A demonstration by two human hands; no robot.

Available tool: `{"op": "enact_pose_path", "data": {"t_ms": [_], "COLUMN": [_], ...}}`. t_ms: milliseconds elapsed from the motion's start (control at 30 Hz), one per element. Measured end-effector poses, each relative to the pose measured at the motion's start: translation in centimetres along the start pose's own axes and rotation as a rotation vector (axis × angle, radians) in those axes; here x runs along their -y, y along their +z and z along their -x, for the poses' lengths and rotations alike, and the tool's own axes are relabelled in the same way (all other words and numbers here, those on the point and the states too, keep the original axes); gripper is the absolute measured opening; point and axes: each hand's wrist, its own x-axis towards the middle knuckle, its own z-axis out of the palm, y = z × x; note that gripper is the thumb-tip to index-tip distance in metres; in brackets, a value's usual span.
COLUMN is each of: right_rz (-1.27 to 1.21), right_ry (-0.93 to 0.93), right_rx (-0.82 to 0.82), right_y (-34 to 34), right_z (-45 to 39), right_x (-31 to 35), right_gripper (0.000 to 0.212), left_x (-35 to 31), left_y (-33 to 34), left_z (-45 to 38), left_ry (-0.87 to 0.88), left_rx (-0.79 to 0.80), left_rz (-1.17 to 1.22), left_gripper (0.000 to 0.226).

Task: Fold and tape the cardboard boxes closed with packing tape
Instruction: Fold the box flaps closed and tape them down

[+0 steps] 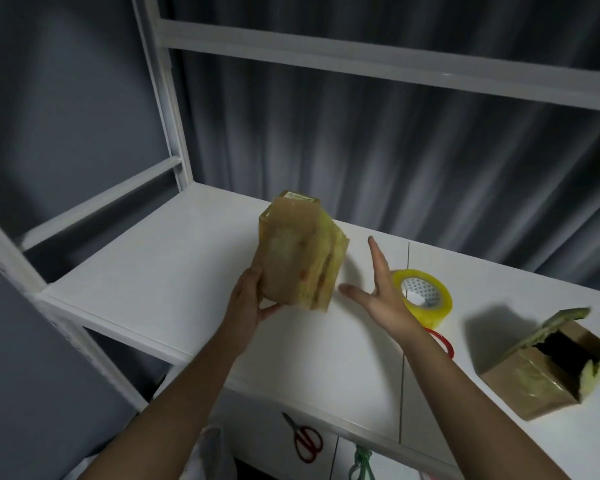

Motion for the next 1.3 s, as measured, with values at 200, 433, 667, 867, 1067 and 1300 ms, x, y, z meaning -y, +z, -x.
{"op": "enact_pose_path", "data": {"t_ms": [200, 433, 667, 867, 1067, 1300], "right_rz": [-0.349, -0.557, -0.361, -0.288, -0.348, -0.445], "right_ry": [0.086, 0.056, -0.018, -0.092, -0.097, -0.094], "right_rx": [0.031, 0.014, 0.014, -0.055, -0.107, 0.047], "right_y": [-0.6, 0.0, 1.1, 2.7, 2.7, 1.5], "right_z": [-1.2, -0.8, 0.7, 0.7, 1.1, 0.9], "right_x": [2.5, 3.2, 2.7, 4.3, 4.2, 4.2], "right_gripper": [0.097, 0.082, 0.08, 0.098, 0.094, 0.09], "left_x": [-1.4, -1.5, -2.0, -0.8, -0.9, -2.0], "left_y": [0.9, 0.5, 0.8, 1.2, 1.2, 1.8], "left_z": [0.1, 0.1, 0.8, 0.9, 1.1, 1.7], "left_ry": [-0.134, -0.09, -0.018, 0.097, 0.127, 0.152], "left_rx": [0.17, 0.031, 0.202, 0.079, 0.064, 0.018], "left_rz": [0.222, -0.056, -0.422, -0.494, -0.539, -0.58], "left_gripper": [0.049, 0.044, 0.077, 0.087, 0.095, 0.1]}}
